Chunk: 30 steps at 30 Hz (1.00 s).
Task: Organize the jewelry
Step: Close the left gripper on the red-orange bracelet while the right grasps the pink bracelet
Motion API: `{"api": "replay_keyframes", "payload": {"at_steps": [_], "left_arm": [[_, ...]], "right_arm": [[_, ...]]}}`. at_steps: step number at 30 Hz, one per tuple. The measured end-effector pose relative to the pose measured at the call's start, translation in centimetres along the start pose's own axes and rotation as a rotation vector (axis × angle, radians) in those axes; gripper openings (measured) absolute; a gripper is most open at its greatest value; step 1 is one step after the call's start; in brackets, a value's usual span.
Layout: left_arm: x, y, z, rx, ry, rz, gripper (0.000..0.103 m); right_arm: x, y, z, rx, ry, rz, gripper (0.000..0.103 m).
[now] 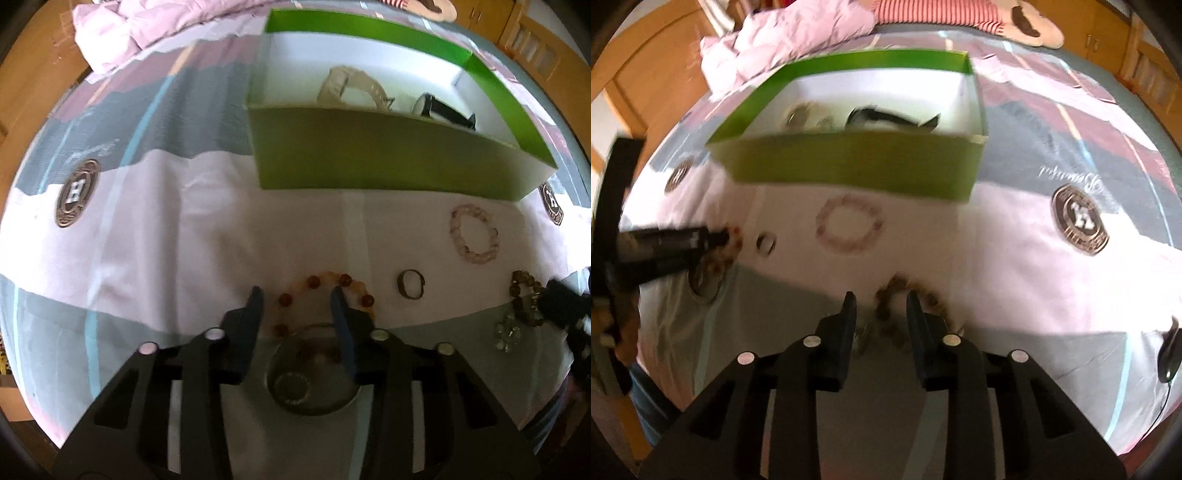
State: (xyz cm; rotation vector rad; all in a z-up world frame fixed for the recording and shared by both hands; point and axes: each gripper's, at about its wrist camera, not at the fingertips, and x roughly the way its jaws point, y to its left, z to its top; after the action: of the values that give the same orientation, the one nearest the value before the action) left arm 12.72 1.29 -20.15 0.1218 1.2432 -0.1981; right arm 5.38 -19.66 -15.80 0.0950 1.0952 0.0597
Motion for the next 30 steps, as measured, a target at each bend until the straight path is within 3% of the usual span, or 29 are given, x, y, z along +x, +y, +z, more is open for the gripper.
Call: {"api": "replay_keyframes", "payload": {"at_steps": [6,14,16,18,21,30], "left_arm": [[0.3,-0.9,0.4,0.036,0.0,0.0,0.026],[0.5,-1.2,0.4,0.084,-0.021,-0.003,0.027],[0.5,-1.3,0.2,0.096,-0.028,0.001,0.027],[0.5,-1.4,0.2,0.099,-0.033,-0.001,0.023],[0.3,-1.4,0.3,0.088,-0.036,-0.019,0.01],[-1.5,-1.8,0.8,0.057,-0.063,-0.091,0.008]], "right_arm": [[3.6,0.5,3.8,0.0,0.037,-0.064,0.028],[7.3,2.9,5.1,-0.061,0.077,-0.129,0.028],[7.4,3.3,5.0,-0.082,0.071,-0.139,0.025],[7.3,3.7,4.9,-0.095,0.072,-0.129,0.009],[7.0,3.8,4.6,-0.103,0.069,-0.137,0.009],[4.2,2.4,3.8,-0.053,0.036,-0.118,0.008]]}}
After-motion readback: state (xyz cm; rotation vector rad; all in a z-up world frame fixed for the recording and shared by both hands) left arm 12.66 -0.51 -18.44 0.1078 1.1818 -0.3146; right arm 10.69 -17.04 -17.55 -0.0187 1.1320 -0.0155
